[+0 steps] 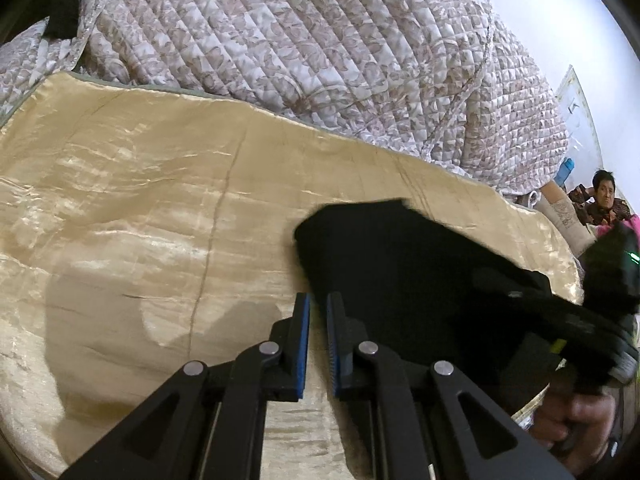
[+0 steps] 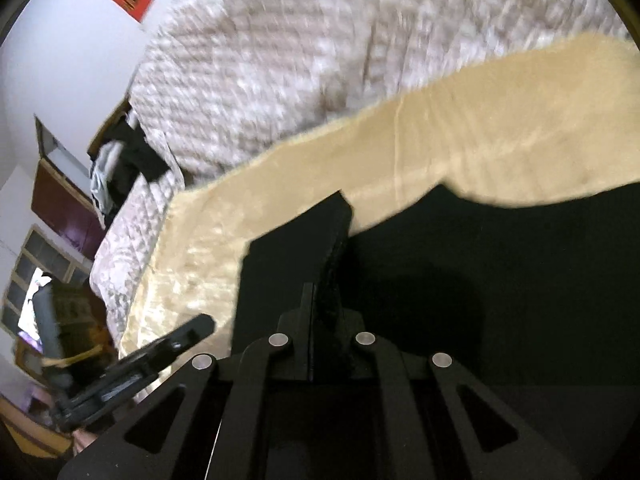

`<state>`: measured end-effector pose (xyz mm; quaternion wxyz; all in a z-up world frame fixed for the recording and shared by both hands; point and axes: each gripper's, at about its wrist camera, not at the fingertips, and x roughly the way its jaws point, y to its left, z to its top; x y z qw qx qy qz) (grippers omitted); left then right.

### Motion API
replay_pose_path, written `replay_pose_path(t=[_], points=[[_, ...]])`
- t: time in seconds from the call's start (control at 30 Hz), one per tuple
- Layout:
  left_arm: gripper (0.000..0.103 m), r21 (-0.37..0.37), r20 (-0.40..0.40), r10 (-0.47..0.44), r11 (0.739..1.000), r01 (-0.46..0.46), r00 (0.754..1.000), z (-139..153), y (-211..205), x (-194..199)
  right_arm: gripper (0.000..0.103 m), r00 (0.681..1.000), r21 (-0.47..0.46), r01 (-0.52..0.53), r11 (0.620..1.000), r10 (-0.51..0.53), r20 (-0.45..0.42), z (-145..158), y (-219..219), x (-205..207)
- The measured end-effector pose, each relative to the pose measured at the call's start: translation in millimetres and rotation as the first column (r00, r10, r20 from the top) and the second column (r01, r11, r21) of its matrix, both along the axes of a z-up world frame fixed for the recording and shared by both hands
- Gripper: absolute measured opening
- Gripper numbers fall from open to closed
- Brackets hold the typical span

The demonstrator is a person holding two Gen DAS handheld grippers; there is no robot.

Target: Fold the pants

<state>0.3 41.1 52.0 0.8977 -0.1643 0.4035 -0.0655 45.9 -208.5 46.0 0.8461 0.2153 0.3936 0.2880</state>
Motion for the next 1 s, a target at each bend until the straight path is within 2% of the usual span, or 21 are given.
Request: replay_pose_path(t=[0.1,0.17,0.2,0.27,0.37,0.47,0.6,0.73,0.9,1.0], points=[[0.011,-0.001,-0.003,-0.025,1.000,0.025,1.000,-2,-6,-1,0.003,0.994,-0.031,0.098,0.995,-0.096,0.053,15,-31,-27],[0.011,-0.004,-0.014,-0.050,0.999,0.050,0.999,-6,-12,-1,0.003,0.983,-0.055,0.179,0.982,-0.176,0.055,13,-55,-41],[0.011,-0.007,-0.024,-0.066,0.998,0.065,0.998,-9,-17,-1,0.003,0.975,-0.066,0.219,0.973,-0.218,0.035,6,-68,-46],[0.011,-0.013,-0.039,-0.098,0.995,0.097,0.994,-14,-26,-2,0.003,0.961,-0.085,0.265,0.960,-0.271,-0.060,-20,-88,-48],[0.011,-0.003,-0.049,-0.150,0.989,0.150,0.988,-19,-41,-5,0.003,0.955,-0.092,0.262,0.961,-0.272,-0.120,-41,-95,-49],[0.011,0.002,-0.042,-0.176,0.984,0.176,0.984,-19,-49,-8,0.003,0.961,-0.111,0.263,0.958,-0.270,-0.057,-28,-93,-57],[0.011,0.004,-0.035,-0.197,0.980,0.197,0.980,-18,-54,-9,0.003,0.956,-0.117,0.289,0.950,-0.294,-0.024,-22,-96,-66],[0.011,0.002,-0.041,-0.202,0.979,0.202,0.979,-19,-55,-8,0.003,0.952,-0.134,0.287,0.949,-0.298,-0.071,-37,-98,-67],[0.011,0.007,-0.038,-0.213,0.977,0.214,0.976,-18,-58,-8,0.005,0.952,-0.134,0.281,0.950,-0.294,-0.091,-38,-99,-64],[0.011,0.010,-0.028,-0.216,0.976,0.217,0.976,-16,-58,-9,0.012,0.927,-0.175,0.354,0.919,-0.369,-0.063,-25,-108,-74]])
